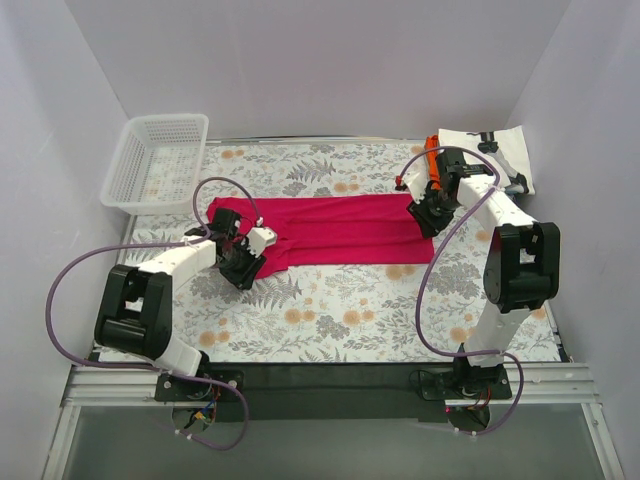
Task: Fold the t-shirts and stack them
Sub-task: Fold the tshirt
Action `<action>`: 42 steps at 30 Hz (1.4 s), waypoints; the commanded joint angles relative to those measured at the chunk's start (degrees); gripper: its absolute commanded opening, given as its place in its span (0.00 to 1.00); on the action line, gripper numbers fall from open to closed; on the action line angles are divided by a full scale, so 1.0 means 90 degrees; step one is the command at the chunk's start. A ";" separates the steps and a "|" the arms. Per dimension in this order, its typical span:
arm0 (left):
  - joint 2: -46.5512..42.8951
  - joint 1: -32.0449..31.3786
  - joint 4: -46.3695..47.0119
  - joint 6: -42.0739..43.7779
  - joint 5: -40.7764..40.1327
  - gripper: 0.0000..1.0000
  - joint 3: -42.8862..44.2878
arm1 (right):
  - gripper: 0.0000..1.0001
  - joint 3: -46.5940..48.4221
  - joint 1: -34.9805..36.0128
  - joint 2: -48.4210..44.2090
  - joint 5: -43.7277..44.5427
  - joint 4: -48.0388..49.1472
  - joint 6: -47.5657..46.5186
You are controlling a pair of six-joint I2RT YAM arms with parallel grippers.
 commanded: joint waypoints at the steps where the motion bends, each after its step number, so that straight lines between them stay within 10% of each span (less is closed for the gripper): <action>1: 0.0164 -0.0133 0.0518 -0.0101 -0.0567 0.38 -0.0263 | 0.33 0.0010 0.0020 -0.0055 -0.0040 -0.0105 0.0073; 33: 0.0672 -0.0329 0.0578 -0.0287 -0.0783 0.36 0.0127 | 0.37 -0.0176 0.0020 -0.0036 -0.0079 -0.0115 0.0025; 36: 0.0721 -0.0329 0.0588 -0.0258 -0.0735 0.28 0.0068 | 0.38 -0.0234 0.0020 -0.0036 -0.0089 -0.0106 0.0015; 38: 0.0750 -0.0329 0.0472 -0.0286 -0.0706 0.02 0.0107 | 0.37 -0.0234 0.0010 -0.0016 -0.0079 -0.0105 0.0005; 42: 0.0497 -0.0319 0.0140 -0.0422 -0.0452 0.00 0.0487 | 0.37 -0.0176 0.0020 -0.0007 -0.0079 -0.0096 -0.0014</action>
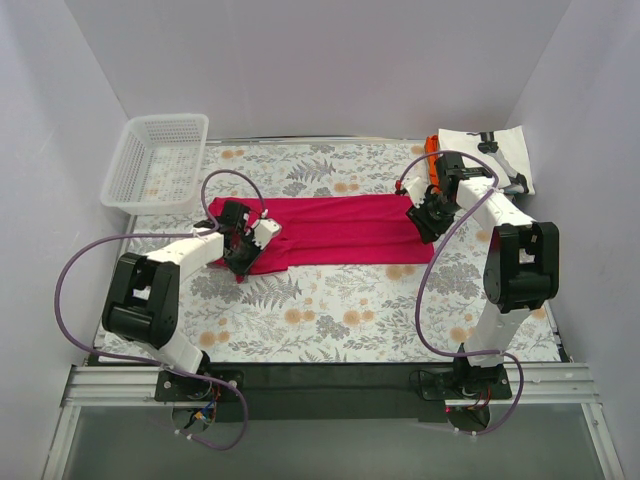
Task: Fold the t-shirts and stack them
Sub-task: Fold the tshirt
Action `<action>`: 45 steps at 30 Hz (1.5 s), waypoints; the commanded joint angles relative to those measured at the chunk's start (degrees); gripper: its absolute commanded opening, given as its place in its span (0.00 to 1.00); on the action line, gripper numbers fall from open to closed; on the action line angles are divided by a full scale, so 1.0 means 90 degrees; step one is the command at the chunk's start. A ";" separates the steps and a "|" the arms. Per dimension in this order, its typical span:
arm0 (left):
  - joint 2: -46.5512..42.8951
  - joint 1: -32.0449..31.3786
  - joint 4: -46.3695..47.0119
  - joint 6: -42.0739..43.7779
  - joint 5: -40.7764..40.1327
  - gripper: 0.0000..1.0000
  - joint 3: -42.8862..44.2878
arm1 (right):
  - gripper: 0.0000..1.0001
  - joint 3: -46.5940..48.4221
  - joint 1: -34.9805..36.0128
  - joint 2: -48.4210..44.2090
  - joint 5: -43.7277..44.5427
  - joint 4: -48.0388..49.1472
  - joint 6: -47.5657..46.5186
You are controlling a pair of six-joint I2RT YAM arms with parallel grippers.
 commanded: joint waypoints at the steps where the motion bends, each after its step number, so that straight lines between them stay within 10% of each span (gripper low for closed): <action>1: -0.0107 -0.0011 -0.0588 -0.0200 0.0488 0.00 0.0510 | 0.38 0.0026 0.0020 -0.0019 -0.0067 -0.0062 -0.0007; 21: 0.1834 0.0448 -0.0220 -0.0542 0.0049 0.00 0.4263 | 0.39 0.0240 -0.0058 0.0225 -0.0057 -0.0042 0.0032; 45: 0.2723 0.0536 -0.0405 -0.0649 0.0157 0.00 0.5183 | 0.40 0.0397 -0.0146 0.0499 -0.0096 -0.0023 0.0071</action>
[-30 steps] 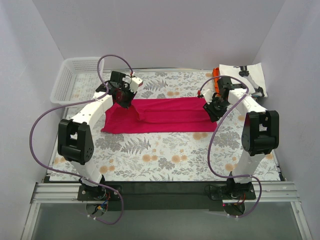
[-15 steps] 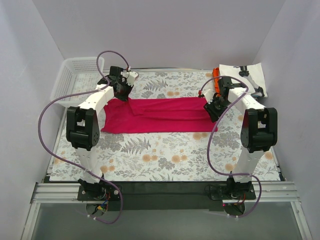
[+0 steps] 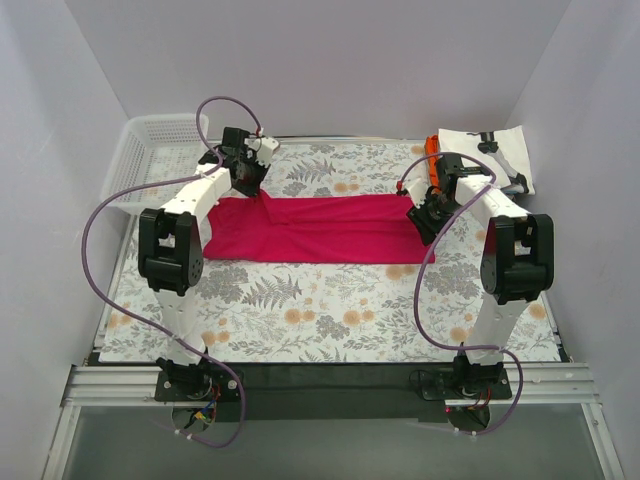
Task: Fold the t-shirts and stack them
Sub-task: Fold the tshirt
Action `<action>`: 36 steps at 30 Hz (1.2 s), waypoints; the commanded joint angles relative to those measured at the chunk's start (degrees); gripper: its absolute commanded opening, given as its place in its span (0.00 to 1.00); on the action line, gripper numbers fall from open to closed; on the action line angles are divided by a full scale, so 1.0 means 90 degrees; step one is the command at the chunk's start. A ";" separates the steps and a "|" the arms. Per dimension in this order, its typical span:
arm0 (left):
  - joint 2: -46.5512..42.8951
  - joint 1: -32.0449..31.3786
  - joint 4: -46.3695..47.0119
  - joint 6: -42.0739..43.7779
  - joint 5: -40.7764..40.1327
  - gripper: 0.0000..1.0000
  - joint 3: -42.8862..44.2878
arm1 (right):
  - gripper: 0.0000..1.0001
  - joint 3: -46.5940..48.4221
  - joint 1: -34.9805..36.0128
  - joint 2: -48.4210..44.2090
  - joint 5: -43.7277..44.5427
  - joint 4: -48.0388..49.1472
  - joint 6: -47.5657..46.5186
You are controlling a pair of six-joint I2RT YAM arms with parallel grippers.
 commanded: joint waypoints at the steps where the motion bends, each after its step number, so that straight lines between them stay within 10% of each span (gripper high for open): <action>1: 0.0091 0.0004 0.0080 -0.0040 -0.0023 0.00 0.0124 | 0.40 0.0220 -0.0022 0.0069 -0.0094 -0.0023 0.0066; 10: 0.0052 0.0131 0.0120 -0.0478 0.0025 0.34 0.0288 | 0.40 0.0239 -0.0012 0.0021 -0.0172 -0.0032 0.0164; 36: 0.0217 -0.0503 -0.0056 -0.1504 0.1343 0.21 -0.0395 | 0.21 -0.0103 -0.0012 0.0274 -0.0709 -0.0003 0.0564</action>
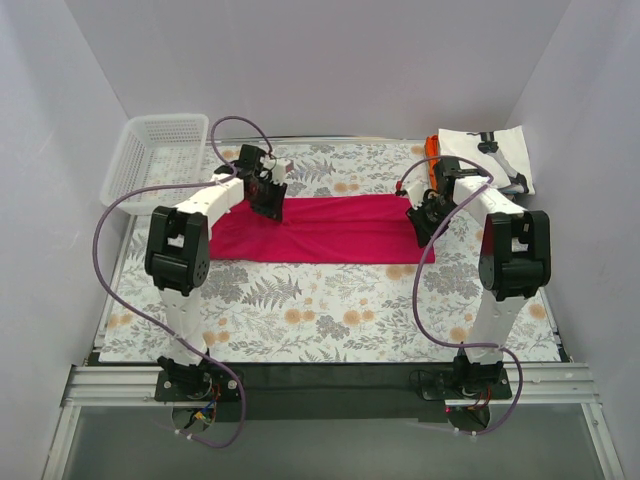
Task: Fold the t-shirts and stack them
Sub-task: Fold the tshirt
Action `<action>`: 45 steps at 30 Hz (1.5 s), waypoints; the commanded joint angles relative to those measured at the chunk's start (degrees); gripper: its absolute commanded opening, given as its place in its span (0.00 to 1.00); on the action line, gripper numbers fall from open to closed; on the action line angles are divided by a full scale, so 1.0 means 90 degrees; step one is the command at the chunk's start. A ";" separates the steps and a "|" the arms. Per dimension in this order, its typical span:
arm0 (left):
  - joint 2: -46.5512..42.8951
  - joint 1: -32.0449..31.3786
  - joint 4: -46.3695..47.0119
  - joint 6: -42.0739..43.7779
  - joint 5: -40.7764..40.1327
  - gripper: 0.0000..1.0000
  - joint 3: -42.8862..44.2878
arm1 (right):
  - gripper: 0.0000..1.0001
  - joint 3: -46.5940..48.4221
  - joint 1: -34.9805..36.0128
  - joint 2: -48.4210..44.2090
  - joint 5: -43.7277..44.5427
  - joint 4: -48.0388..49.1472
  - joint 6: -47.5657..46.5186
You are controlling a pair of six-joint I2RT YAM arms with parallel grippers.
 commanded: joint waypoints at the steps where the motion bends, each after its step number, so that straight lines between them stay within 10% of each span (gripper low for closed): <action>1: 0.0239 -0.0130 0.0134 -0.0292 0.0285 0.21 0.0659 | 0.21 -0.0042 -0.0003 0.0121 -0.0165 -0.0010 0.0093; 10: 0.0241 -0.0120 -0.0100 -0.0459 0.0345 0.26 0.1257 | 0.21 0.0027 -0.0012 0.0112 -0.0068 -0.0030 0.0093; 24: -0.0971 -0.0120 -0.0316 -0.0245 -0.0534 0.29 -0.0618 | 0.06 -0.0003 0.0144 0.0306 -0.0048 0.0009 0.0288; 45: 0.1001 -0.0139 0.0124 -0.0459 -0.0311 0.27 0.1793 | 0.01 0.0046 0.0154 0.0639 0.0470 0.0214 0.0503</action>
